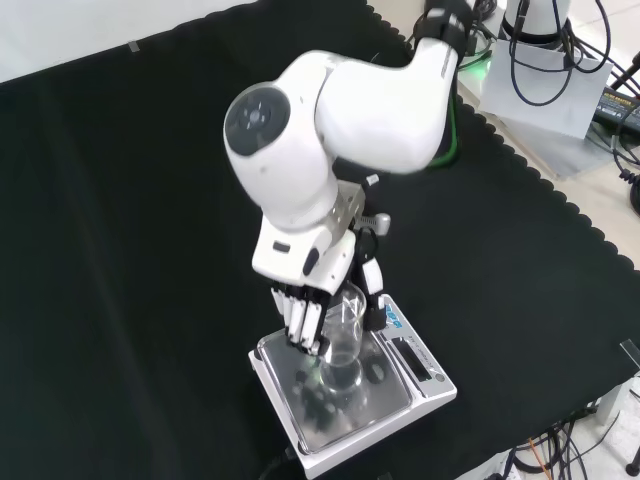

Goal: Put the beaker on the electronic balance.

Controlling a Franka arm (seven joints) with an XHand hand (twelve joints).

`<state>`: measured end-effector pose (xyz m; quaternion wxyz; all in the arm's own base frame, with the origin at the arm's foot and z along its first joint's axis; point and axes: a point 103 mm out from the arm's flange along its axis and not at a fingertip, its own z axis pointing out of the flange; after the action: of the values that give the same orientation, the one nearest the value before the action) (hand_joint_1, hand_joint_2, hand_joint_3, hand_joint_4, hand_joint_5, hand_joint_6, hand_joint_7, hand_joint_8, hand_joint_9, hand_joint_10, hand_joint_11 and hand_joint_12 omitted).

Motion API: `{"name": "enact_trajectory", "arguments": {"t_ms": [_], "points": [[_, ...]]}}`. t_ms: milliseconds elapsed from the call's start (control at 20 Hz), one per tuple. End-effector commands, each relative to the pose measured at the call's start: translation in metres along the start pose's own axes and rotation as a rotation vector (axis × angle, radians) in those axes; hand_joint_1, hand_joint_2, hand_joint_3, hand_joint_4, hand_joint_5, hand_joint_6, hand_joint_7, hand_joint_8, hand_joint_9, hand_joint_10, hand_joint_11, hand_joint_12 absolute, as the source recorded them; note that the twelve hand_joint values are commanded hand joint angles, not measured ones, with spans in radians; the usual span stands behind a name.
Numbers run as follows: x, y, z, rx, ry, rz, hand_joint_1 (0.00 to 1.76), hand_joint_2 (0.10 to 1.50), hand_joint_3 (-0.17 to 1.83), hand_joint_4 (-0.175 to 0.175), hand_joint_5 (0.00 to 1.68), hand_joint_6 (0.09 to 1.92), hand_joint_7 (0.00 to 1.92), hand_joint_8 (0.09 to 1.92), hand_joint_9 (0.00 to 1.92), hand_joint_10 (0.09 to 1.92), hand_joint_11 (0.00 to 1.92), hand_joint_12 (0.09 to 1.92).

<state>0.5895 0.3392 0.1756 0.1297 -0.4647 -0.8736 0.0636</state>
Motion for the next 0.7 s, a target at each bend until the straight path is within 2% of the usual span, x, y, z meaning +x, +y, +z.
{"name": "enact_trajectory", "arguments": {"t_ms": [50, 350, 400, 450, 500, 600, 650, 700], "points": [[0.005, 0.014, 0.039, 0.085, 0.025, -0.009, 1.16, 0.98, 0.54, -0.008, 0.72, 1.43, 0.81, 1.51, 1.04, 1.27, 1.24, 0.84], [-0.003, 0.021, 0.045, 0.095, 0.041, -0.005, 1.17, 0.99, 0.53, -0.014, 0.72, 1.43, 0.82, 1.50, 1.04, 1.26, 1.23, 0.85], [-0.003, 0.021, 0.045, 0.097, 0.041, -0.008, 1.17, 0.91, 0.57, -0.059, 0.64, 1.42, 0.78, 1.48, 1.04, 1.23, 1.21, 0.88], [-0.003, 0.021, 0.044, 0.104, 0.041, -0.015, 1.16, 0.80, 0.63, -0.077, 0.52, 1.40, 0.72, 1.44, 1.01, 1.17, 1.15, 0.95], [-0.002, 0.021, 0.042, 0.103, 0.039, -0.020, 1.14, 0.71, 0.68, -0.073, 0.40, 1.33, 0.66, 1.37, 0.98, 1.10, 1.05, 1.03], [-0.001, 0.018, 0.038, 0.086, 0.038, -0.035, 1.03, 0.59, 0.69, -0.030, 0.15, 0.81, 0.41, 1.18, 0.75, 0.97, 0.71, 1.22], [0.000, 0.017, 0.035, 0.075, 0.032, -0.045, 0.97, 0.57, 0.65, -0.001, 0.08, 0.50, 0.26, 1.09, 0.60, 0.94, 0.52, 1.32], [0.001, 0.016, 0.032, 0.062, 0.025, -0.054, 0.92, 0.56, 0.59, 0.026, 0.04, 0.27, 0.14, 1.00, 0.47, 0.93, 0.36, 1.41]]}}
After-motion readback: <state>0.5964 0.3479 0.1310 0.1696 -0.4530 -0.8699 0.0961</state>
